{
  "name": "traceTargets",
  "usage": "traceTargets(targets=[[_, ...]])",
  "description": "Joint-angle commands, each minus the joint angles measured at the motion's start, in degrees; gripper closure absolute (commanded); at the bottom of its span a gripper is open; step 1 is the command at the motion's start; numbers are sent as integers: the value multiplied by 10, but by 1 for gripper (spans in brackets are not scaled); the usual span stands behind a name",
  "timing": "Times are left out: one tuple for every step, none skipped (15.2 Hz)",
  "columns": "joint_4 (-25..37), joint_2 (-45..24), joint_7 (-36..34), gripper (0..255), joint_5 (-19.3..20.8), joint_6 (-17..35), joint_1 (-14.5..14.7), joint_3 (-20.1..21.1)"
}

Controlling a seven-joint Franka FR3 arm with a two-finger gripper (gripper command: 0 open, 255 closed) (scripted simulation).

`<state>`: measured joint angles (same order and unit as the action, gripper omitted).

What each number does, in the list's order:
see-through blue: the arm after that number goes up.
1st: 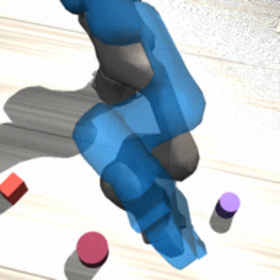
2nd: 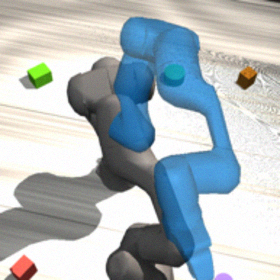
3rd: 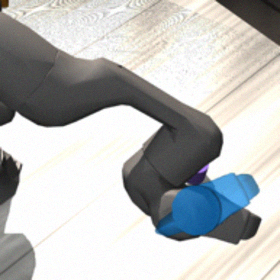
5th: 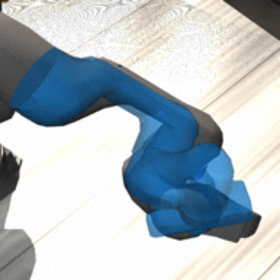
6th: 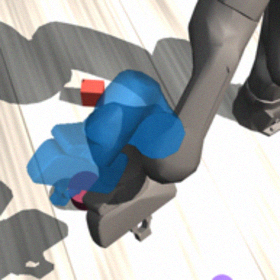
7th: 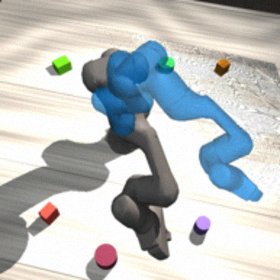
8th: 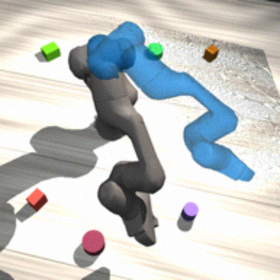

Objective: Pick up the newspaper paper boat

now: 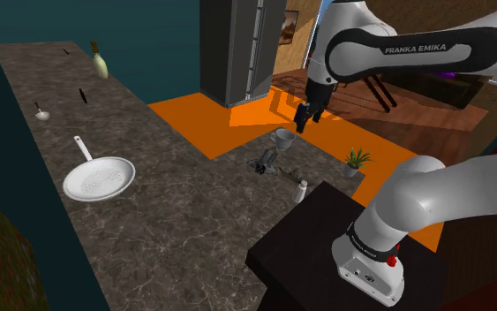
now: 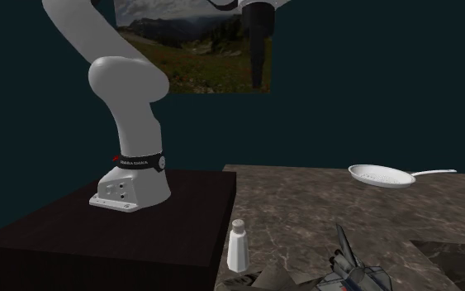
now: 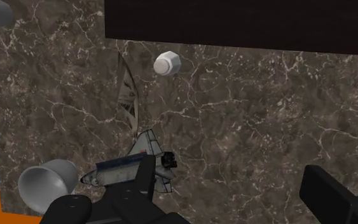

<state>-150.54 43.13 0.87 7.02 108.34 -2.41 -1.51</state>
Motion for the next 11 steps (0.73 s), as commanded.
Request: traceTargets(targets=[[-21,-19,12,0,11,41,-8,-15],[-31,-30,17,0,16,62,-12,-21],[-39,-44,23,0,22,83,-16,-28],[-46,-58,28,0,27,105,-20,-35],[-53,-73,33,0,32,127,-24,-42],[-59,-90,38,0,37,149,-28,-49],[-64,-108,43,0,42,172,-32,-56],[-67,-127,48,0,47,194,-36,-63],[-70,-147,53,0,52,217,-39,-70],[-72,-168,58,0,56,240,-43,-76],[-73,-190,63,0,60,263,-46,-83]])
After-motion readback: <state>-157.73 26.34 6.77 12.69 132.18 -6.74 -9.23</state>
